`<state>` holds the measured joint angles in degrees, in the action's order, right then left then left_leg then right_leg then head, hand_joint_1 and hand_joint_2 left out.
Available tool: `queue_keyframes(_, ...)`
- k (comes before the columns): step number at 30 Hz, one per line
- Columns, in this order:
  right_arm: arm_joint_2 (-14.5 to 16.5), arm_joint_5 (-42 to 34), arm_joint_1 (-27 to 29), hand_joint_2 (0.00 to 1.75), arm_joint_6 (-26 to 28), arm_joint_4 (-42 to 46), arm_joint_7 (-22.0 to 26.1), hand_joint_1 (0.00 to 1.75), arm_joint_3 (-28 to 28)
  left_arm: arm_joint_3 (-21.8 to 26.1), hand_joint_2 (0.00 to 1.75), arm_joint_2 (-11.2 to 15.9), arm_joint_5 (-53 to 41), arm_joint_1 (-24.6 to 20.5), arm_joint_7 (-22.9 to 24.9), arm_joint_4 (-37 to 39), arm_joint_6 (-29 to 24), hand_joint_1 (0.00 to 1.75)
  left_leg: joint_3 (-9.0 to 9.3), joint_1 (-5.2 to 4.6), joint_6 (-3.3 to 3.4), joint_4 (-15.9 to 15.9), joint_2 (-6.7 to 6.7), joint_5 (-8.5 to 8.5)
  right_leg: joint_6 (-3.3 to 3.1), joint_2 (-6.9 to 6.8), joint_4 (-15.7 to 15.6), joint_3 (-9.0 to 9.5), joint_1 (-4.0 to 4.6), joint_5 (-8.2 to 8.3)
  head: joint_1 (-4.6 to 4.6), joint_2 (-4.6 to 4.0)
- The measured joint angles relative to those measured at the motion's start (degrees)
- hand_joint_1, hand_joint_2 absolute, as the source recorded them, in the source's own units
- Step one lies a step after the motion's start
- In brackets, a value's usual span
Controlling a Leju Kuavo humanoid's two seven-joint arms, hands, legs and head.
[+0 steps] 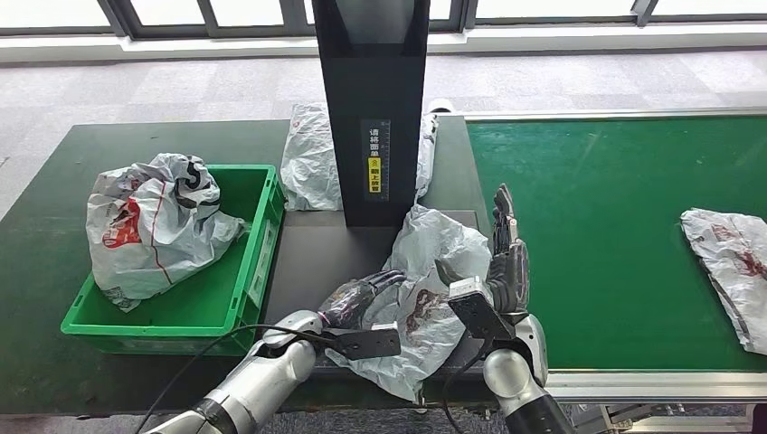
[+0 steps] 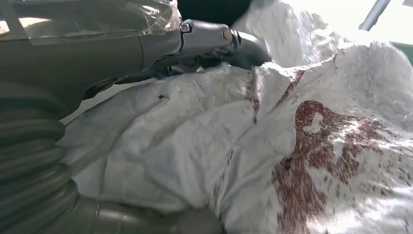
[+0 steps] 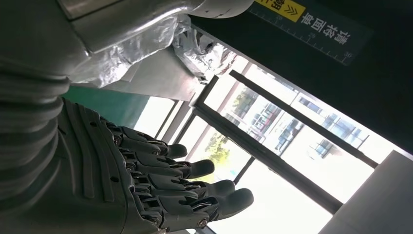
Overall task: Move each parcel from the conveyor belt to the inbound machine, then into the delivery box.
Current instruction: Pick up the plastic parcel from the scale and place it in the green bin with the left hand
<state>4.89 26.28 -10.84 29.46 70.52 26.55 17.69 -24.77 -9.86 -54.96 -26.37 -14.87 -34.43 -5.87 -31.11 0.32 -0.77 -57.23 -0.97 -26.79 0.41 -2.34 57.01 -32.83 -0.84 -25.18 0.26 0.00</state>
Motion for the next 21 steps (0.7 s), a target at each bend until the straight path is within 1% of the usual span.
queue_keyframes(2,0.1,0.9,2.4,1.75,0.0,2.6,0.0,0.00,-0.6,0.0,1.75,0.1,-1.7,0.0,0.8,-0.9,-6.1,1.75,-0.21,0.00,-0.03,0.0,-0.07,0.04,-0.04,0.05,0.0,-0.17,0.00,0.09,0.00,0.00)
queue_keyframes(4,0.3,1.6,4.7,1.75,-0.1,5.2,0.2,0.00,-1.2,0.1,1.75,0.7,-3.2,0.3,1.7,-3.0,-10.8,1.75,-0.57,0.00,-0.10,0.0,-0.23,0.00,-0.08,0.20,0.0,-0.38,0.01,0.14,-0.02,-0.01)
queue_keyframes(7,0.7,1.9,6.8,1.75,-0.3,7.4,0.2,0.00,-1.8,0.9,1.75,1.8,-5.0,1.7,3.0,-7.6,-15.5,1.75,-0.62,0.00,-0.19,0.0,-0.33,0.12,-0.12,0.36,0.1,-0.78,0.05,0.25,-0.02,-0.01)
queue_keyframes(9,1.0,1.9,7.2,1.75,-0.8,7.9,0.2,0.00,-2.2,1.6,1.75,2.3,-6.1,2.6,3.9,-10.8,-16.4,1.75,-0.73,0.00,-0.22,0.0,-0.32,0.24,-0.16,0.36,0.1,-1.02,0.06,0.37,-0.02,0.00)
queue_keyframes(13,1.8,1.7,7.3,1.75,-1.7,8.5,-0.4,0.00,-3.2,2.8,1.75,3.3,-8.2,3.4,5.7,-15.4,-16.3,1.75,-0.90,0.00,-0.23,0.0,-0.31,0.24,-0.17,0.36,0.1,-1.20,0.07,0.38,-0.02,-0.01)
queue_keyframes(18,2.0,1.1,7.7,1.75,-2.8,8.8,-0.7,0.00,-4.6,3.3,1.75,4.0,-9.6,3.9,6.4,-18.3,-16.6,1.75,-1.05,0.00,-0.22,0.0,-0.31,0.23,-0.17,0.36,0.1,-1.34,0.06,0.38,-0.01,-0.01)
queue_keyframes(21,2.0,0.7,8.0,1.75,-2.9,8.8,-0.4,0.00,-5.2,3.9,1.75,4.1,-9.7,4.4,7.2,-19.3,-18.6,1.75,-1.09,0.00,-0.22,0.0,-0.32,0.23,-0.17,0.37,0.1,-1.38,0.06,0.38,-0.01,-0.01)
